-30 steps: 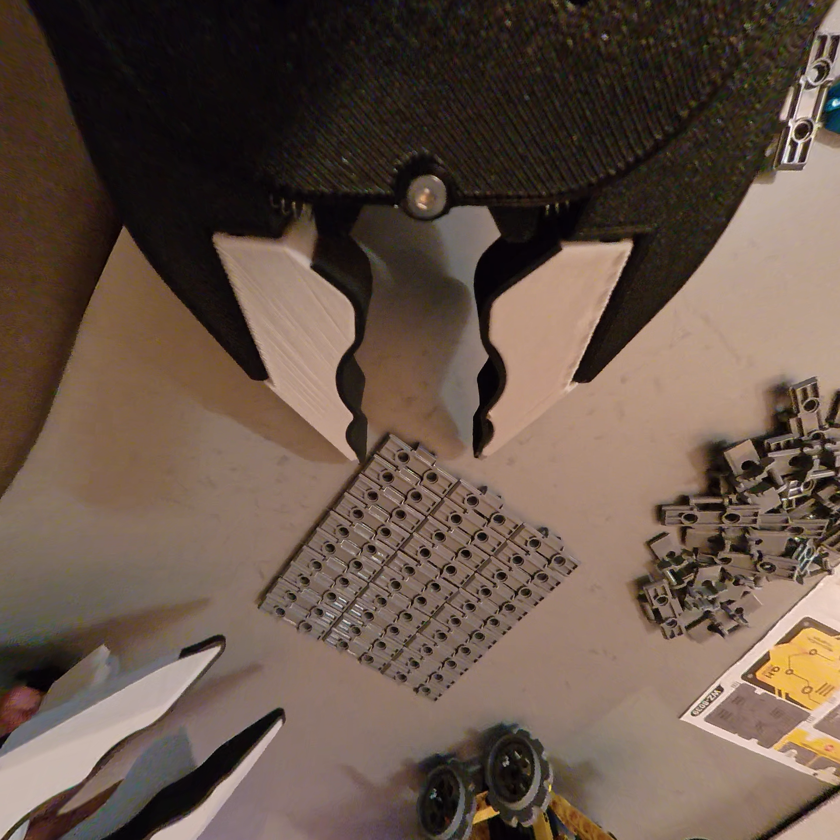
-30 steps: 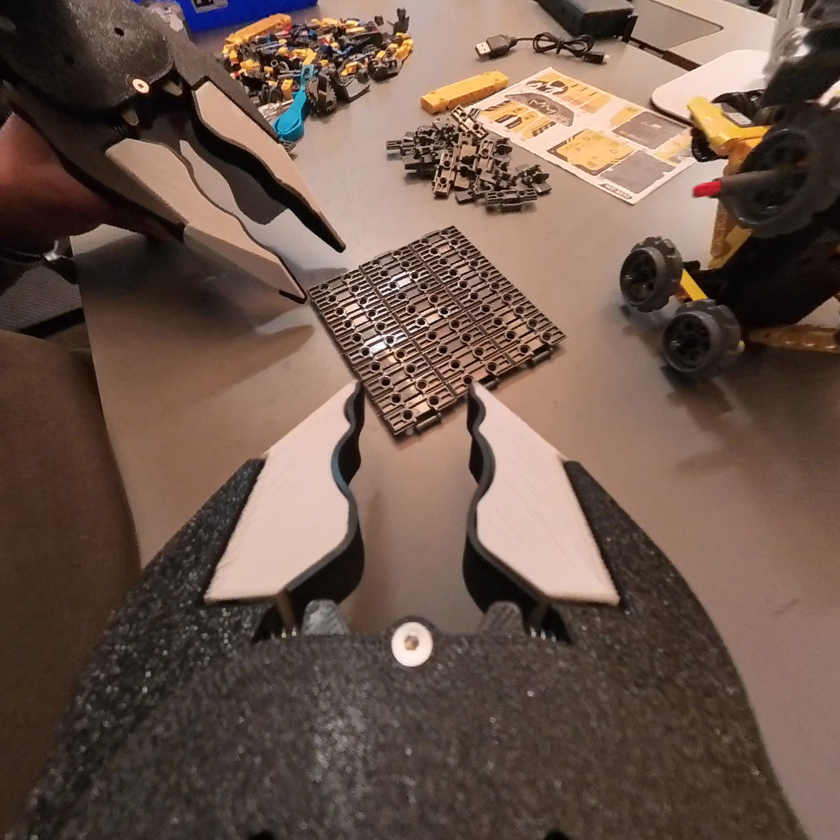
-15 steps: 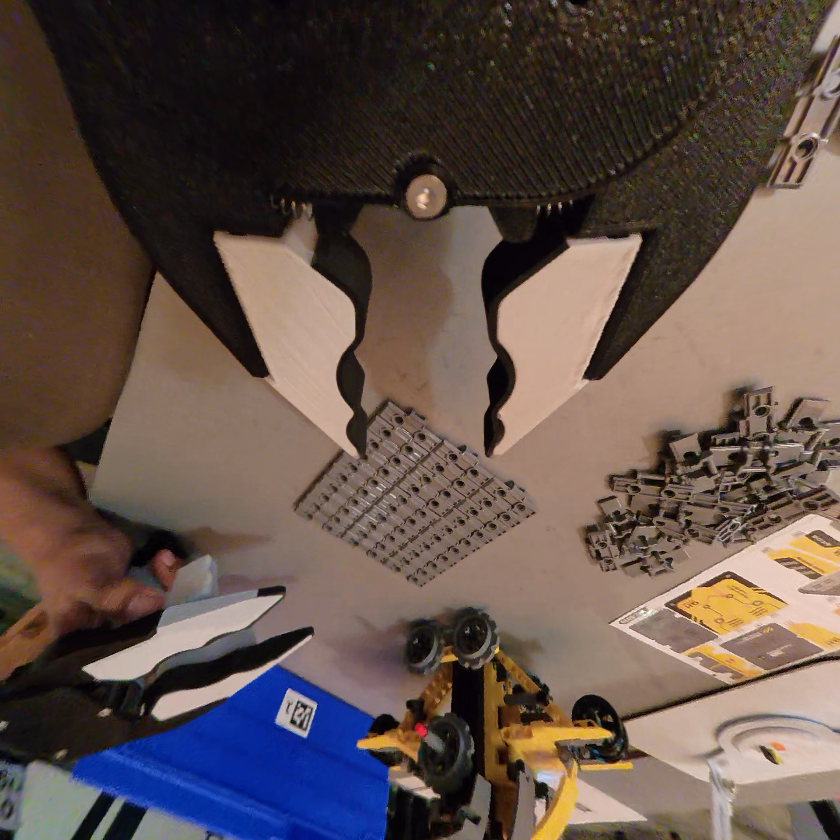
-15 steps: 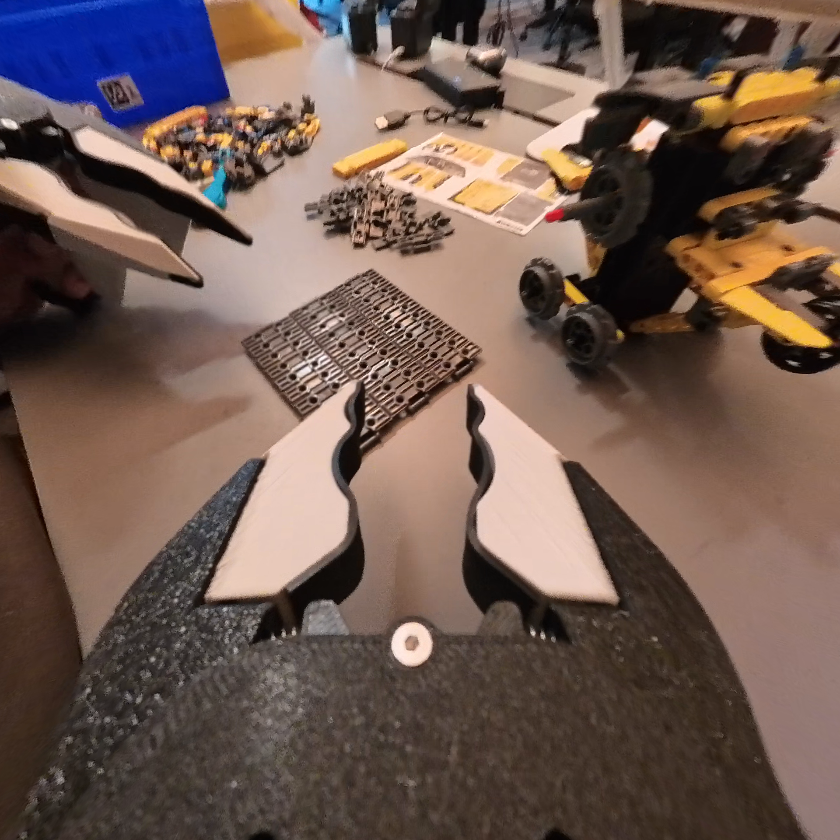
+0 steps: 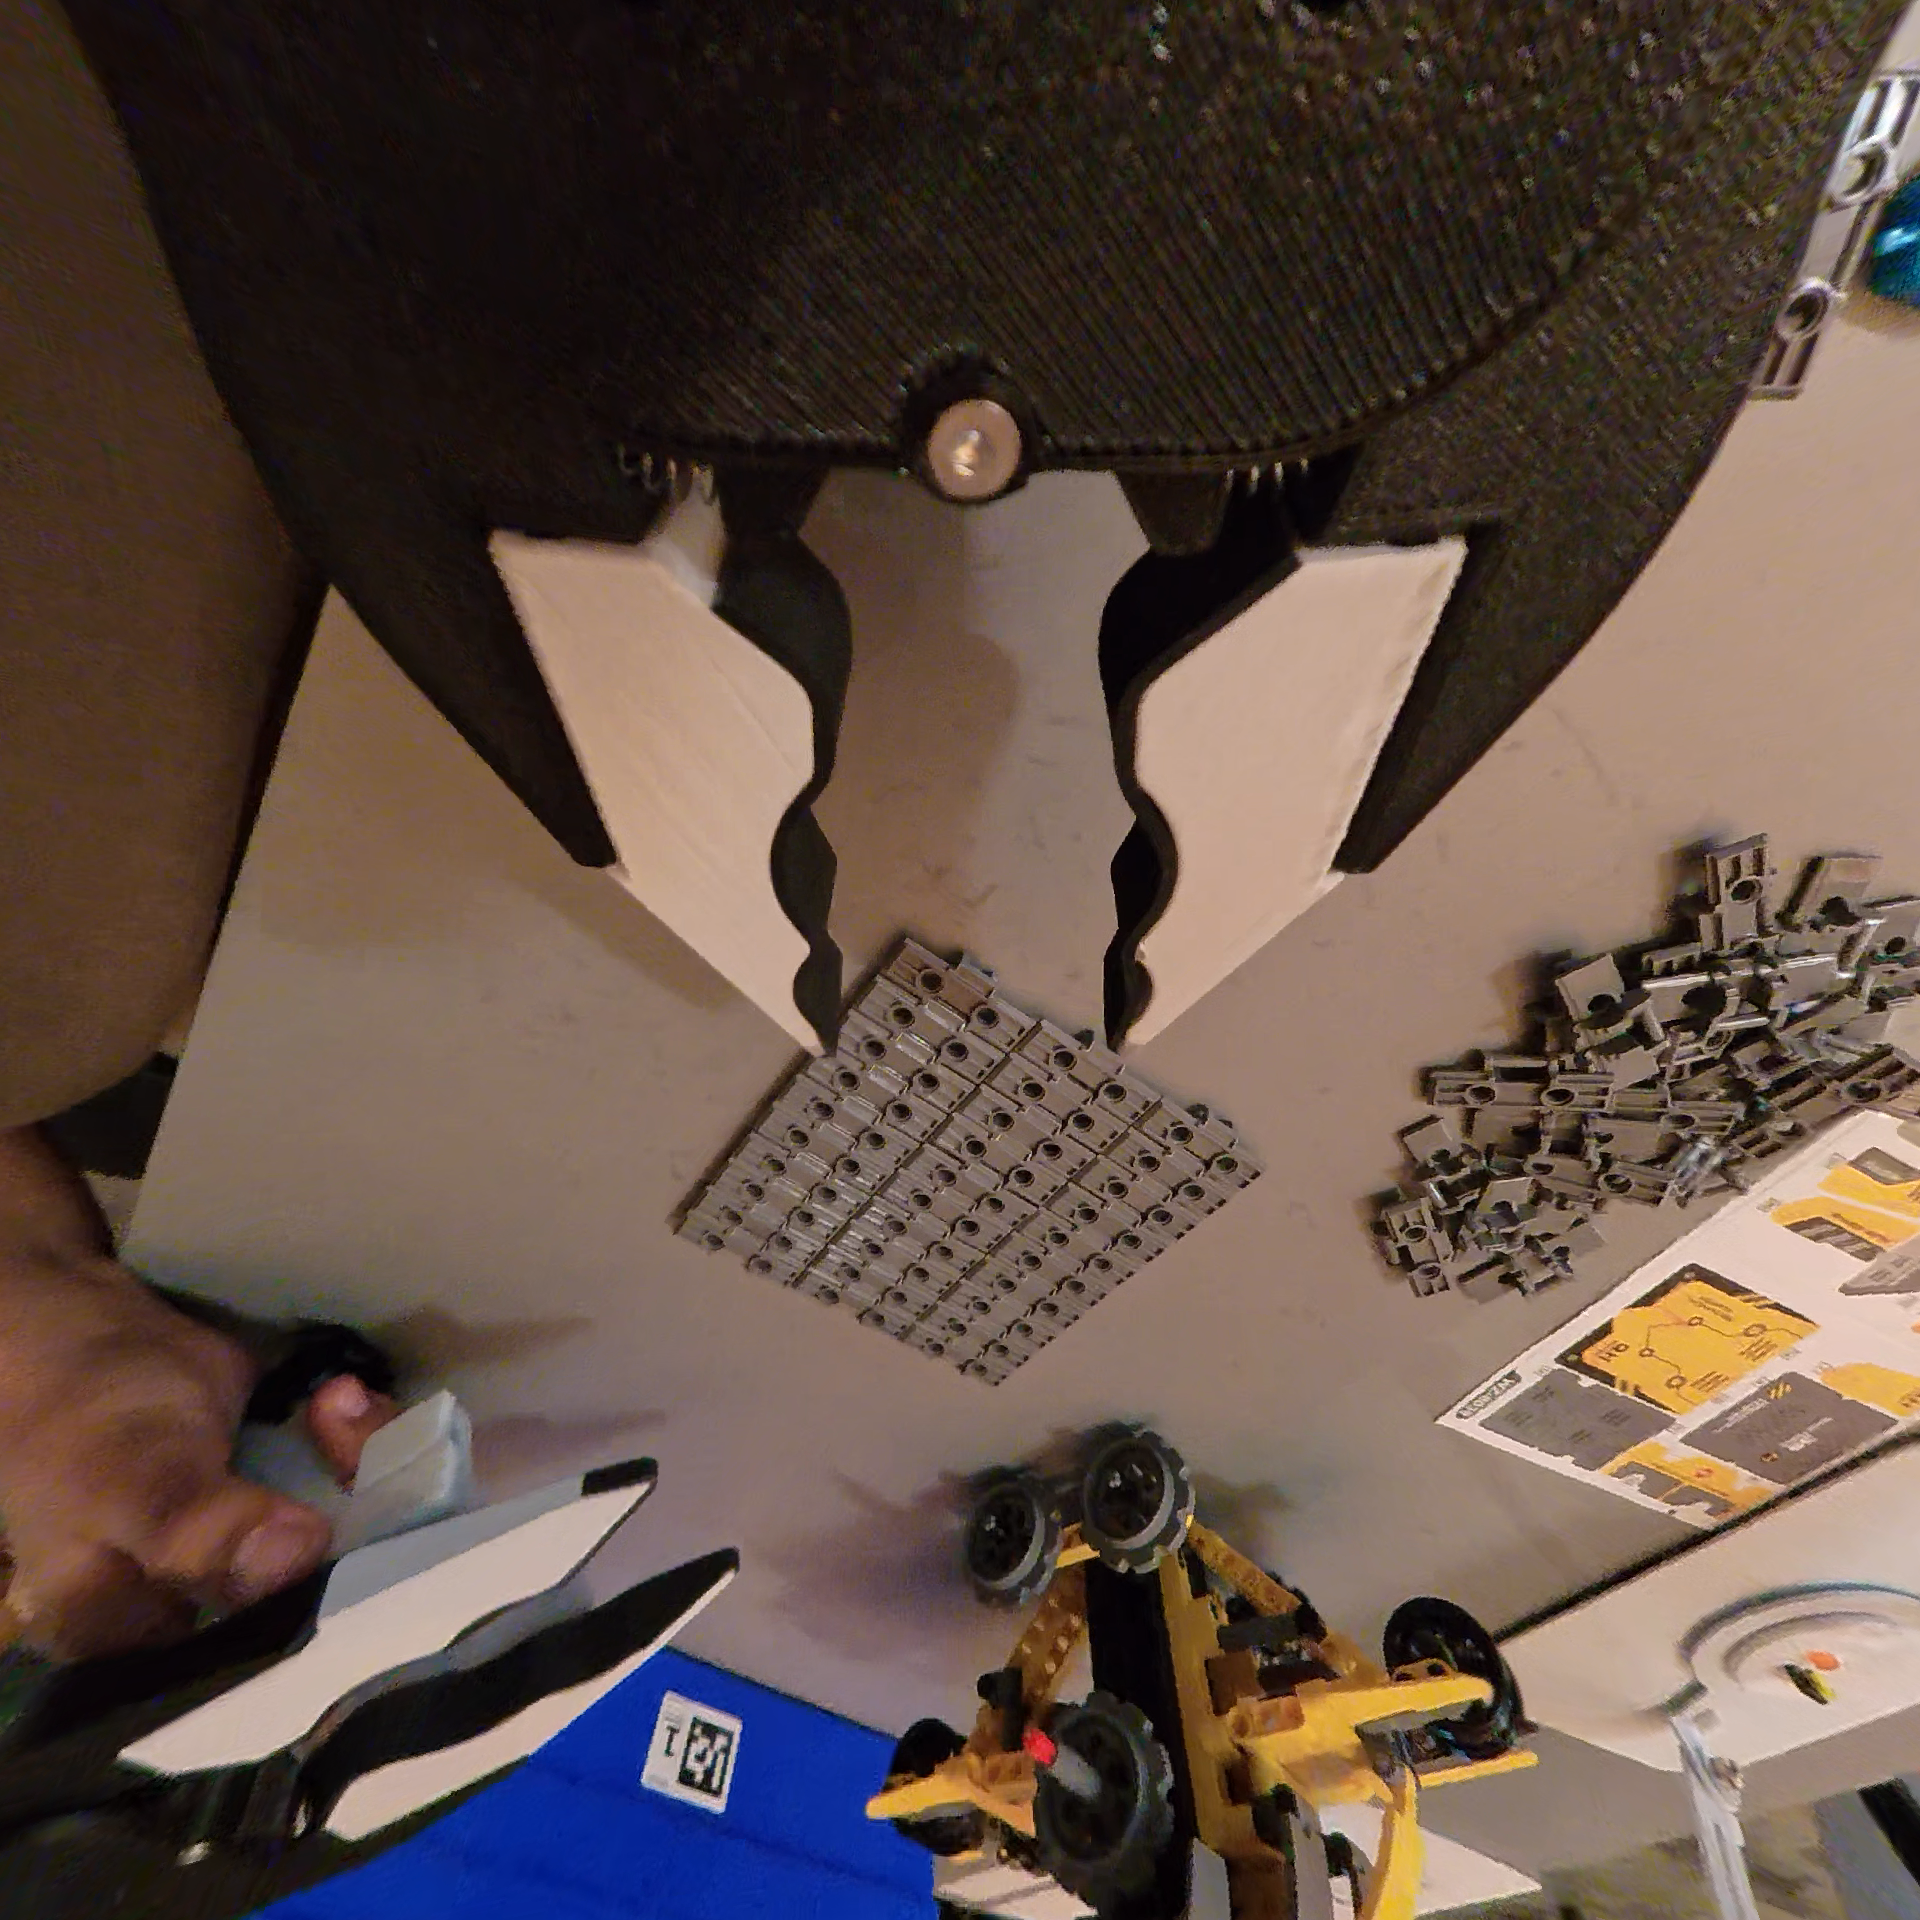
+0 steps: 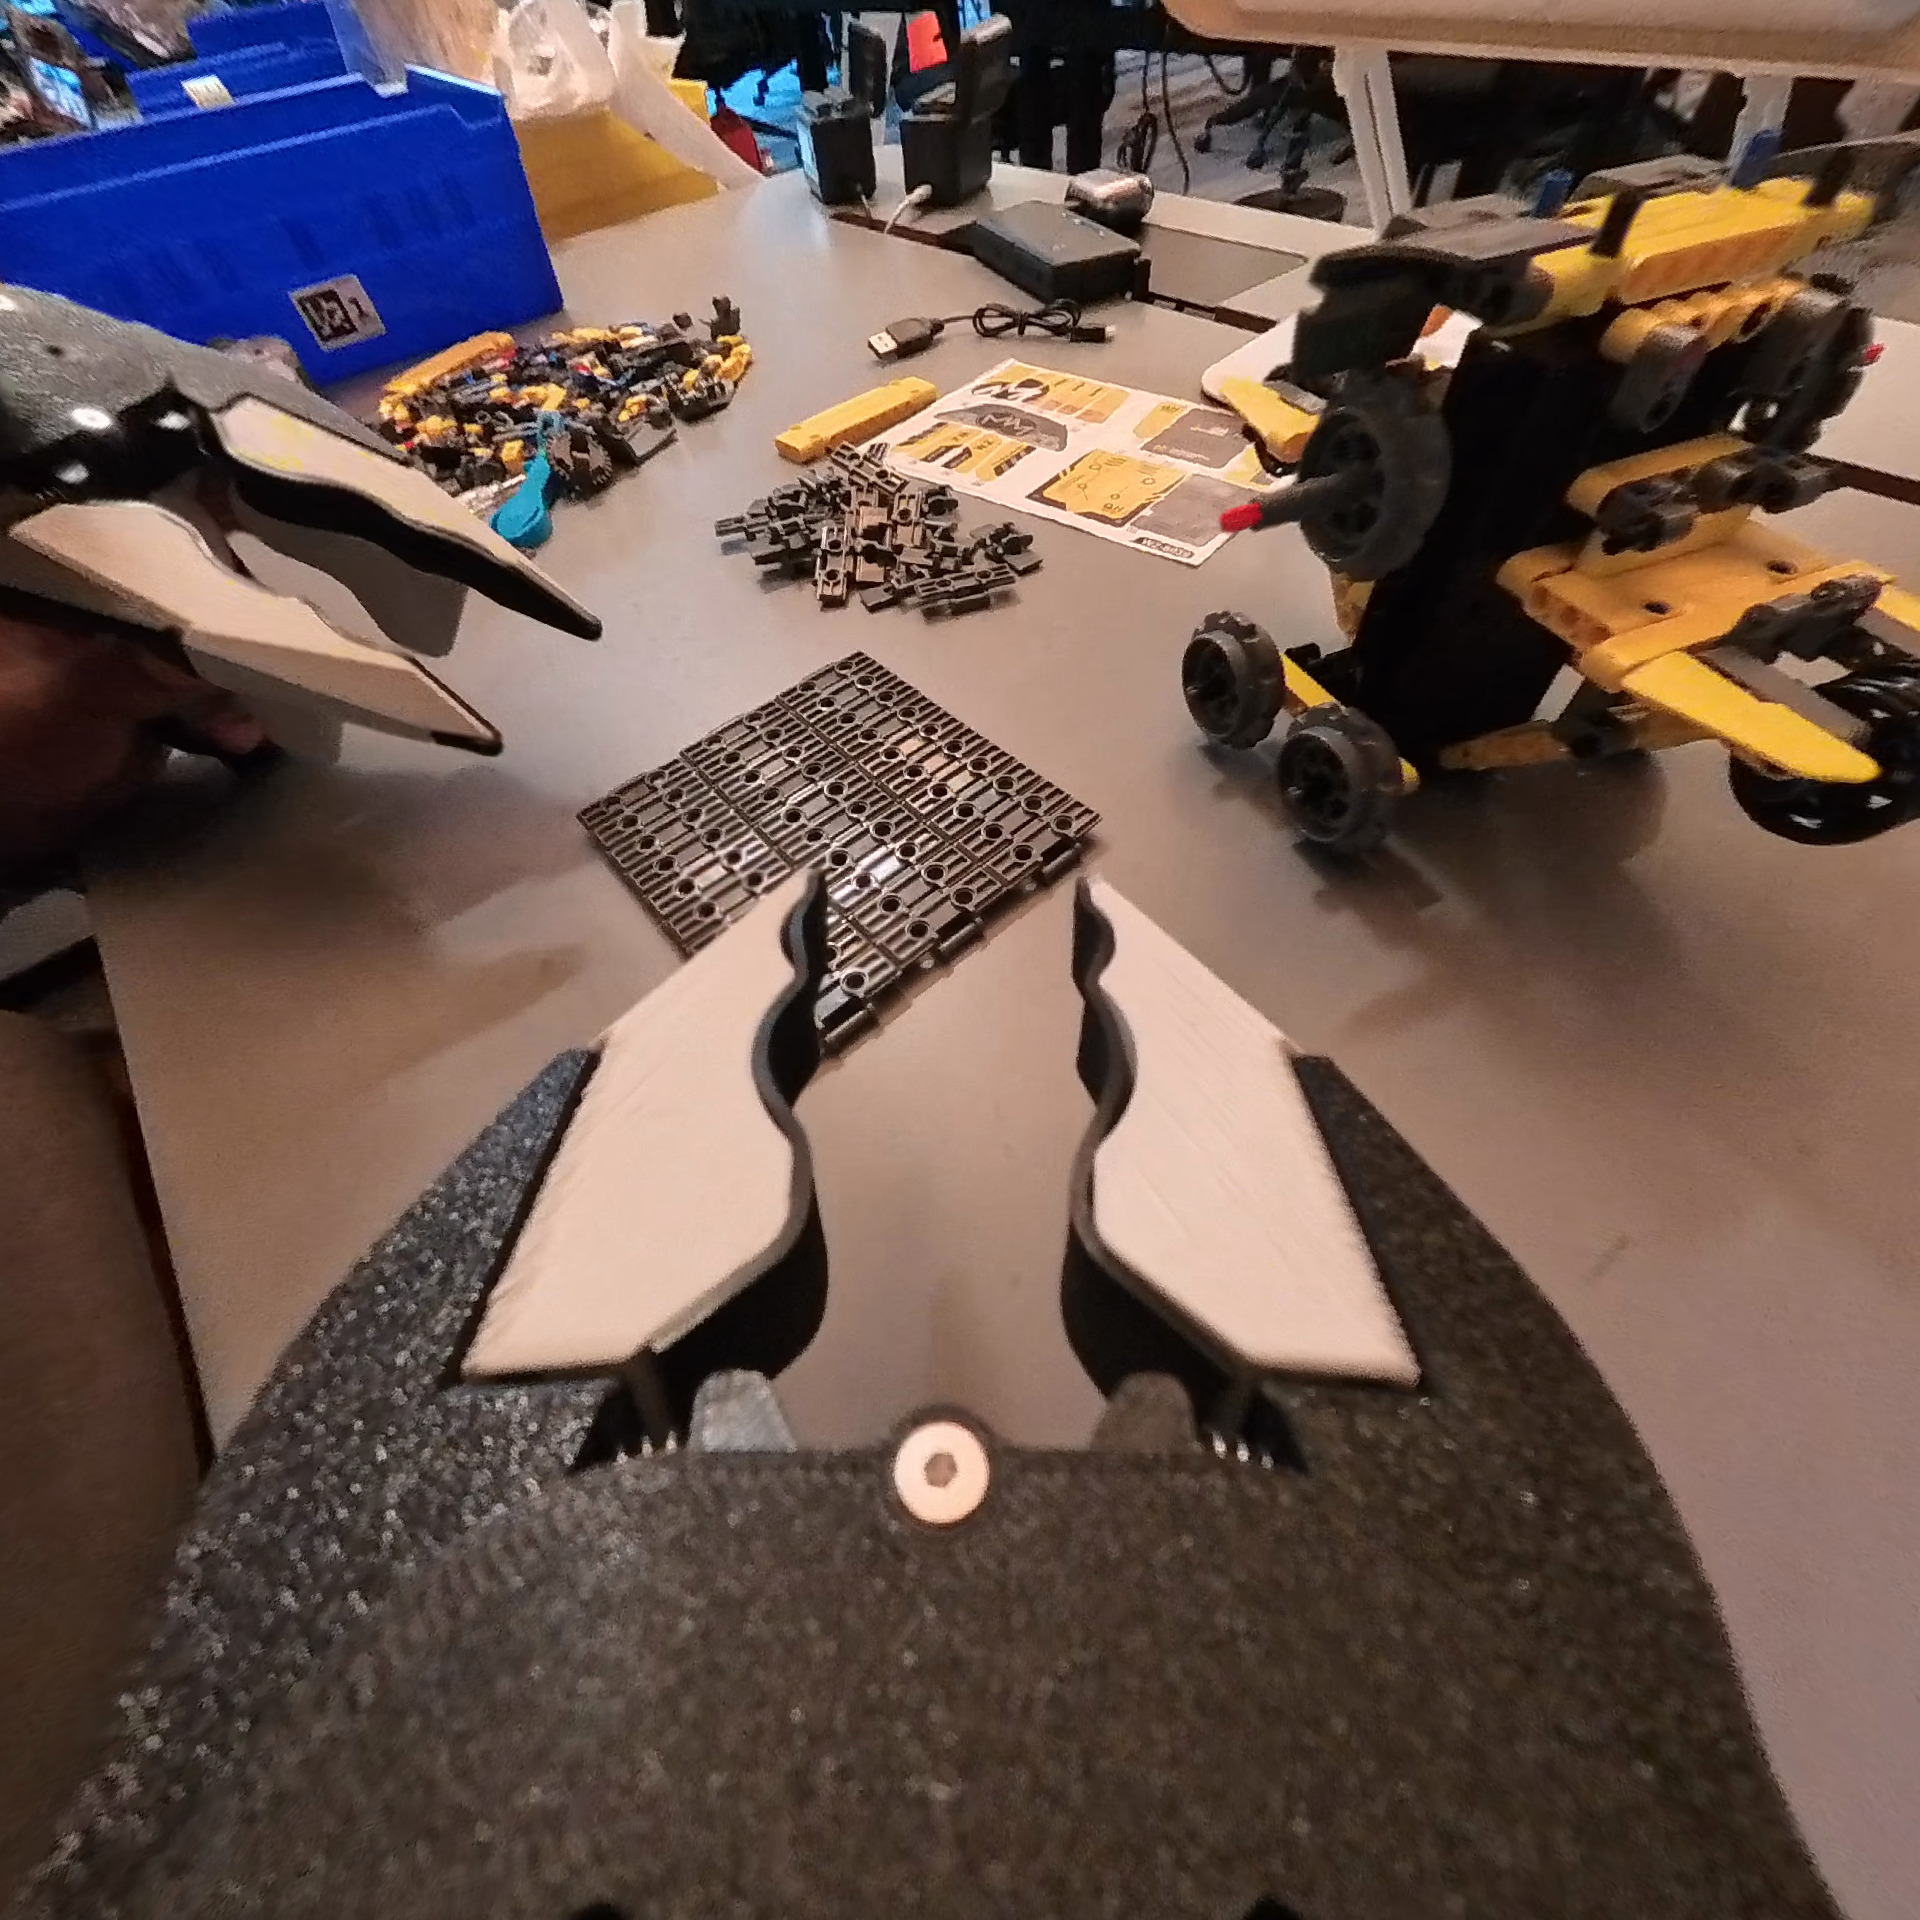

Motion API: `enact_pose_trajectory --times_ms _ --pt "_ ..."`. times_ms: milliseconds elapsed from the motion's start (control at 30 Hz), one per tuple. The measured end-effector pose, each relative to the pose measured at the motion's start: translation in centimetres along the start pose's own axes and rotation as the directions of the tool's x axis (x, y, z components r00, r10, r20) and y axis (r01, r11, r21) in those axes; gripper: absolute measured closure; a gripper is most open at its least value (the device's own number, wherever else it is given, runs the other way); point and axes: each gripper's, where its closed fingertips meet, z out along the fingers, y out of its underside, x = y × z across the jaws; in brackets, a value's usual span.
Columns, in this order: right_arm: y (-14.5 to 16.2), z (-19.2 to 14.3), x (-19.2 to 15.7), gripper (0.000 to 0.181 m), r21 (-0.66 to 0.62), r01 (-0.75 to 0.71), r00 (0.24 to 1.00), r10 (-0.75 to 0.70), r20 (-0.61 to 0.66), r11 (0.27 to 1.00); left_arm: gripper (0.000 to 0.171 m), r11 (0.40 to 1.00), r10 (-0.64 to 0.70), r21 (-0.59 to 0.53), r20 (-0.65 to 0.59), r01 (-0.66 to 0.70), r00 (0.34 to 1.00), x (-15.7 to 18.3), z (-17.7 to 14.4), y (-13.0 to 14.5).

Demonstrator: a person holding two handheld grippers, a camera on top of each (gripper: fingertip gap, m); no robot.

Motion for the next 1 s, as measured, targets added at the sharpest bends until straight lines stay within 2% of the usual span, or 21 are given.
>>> enact_pose_trajectory --times_ms 167,233,333,400,467,533,600,667,800,867,1000 --pt "0.2 0.2 0.1 0.133 -0.018 -0.007 1.000 0.007 0.001 1.000 0.134 0.995 0.084 0.041 0.144 -0.091 0.986 -1.0 -0.4 -0.8" --pt "0.0 0.1 0.2 0.132 -0.006 -0.022 1.000 0.022 0.010 1.000 0.153 0.993 0.098 0.044 0.182 -0.108 0.978 -1.5 -0.8 -1.2" --pt "-0.6 -0.2 -0.3 0.132 0.041 -0.014 0.999 0.012 0.050 0.999 0.164 0.990 0.102 0.066 0.274 -0.125 0.956 -3.1 -1.6 -2.9" --pt "-0.9 -0.4 -0.4 0.132 0.060 0.001 0.999 -0.004 0.044 0.998 0.159 0.993 0.090 0.041 0.290 -0.106 0.953 -4.2 -1.8 -3.2" --pt "-0.9 -0.4 -0.5 0.133 0.063 0.021 0.999 -0.023 0.036 0.998 0.146 0.998 0.055 0.007 0.316 -0.060 0.947 -6.0 -2.1 -3.3" --pt "-0.8 -0.4 -0.6 0.133 0.056 0.037 0.999 -0.039 0.028 0.998 0.124 0.996 0.027 -0.086 0.336 0.002 0.941 -7.7 -2.0 -2.5" --pt "-0.7 -0.2 -0.7 0.133 0.044 0.050 0.998 -0.051 0.022 0.998 0.114 0.984 0.027 -0.177 0.343 0.037 0.939 -8.8 -1.5 -1.8" --pt "-0.5 -0.1 -0.8 0.133 0.032 0.060 0.998 -0.060 0.021 0.998 0.114 0.974 0.066 -0.226 0.375 0.022 0.925 -10.3 -0.8 -1.5" --pt "-0.5 -0.1 -0.8 0.133 0.028 0.061 0.998 -0.062 0.021 0.998 0.131 0.944 0.162 -0.331 0.430 -0.012 0.888 -13.1 0.6 0.0" --pt "-0.5 -0.1 -0.8 0.133 0.032 0.056 0.998 -0.057 0.023 0.998 0.135 0.927 0.183 -0.375 0.446 -0.003 0.876 -14.1 1.0 1.0" --pt "-0.5 -0.1 -0.7 0.133 0.030 0.047 0.998 -0.048 0.028 0.998 0.135 0.920 0.138 -0.391 0.399 0.032 0.907 -13.9 1.5 2.3"
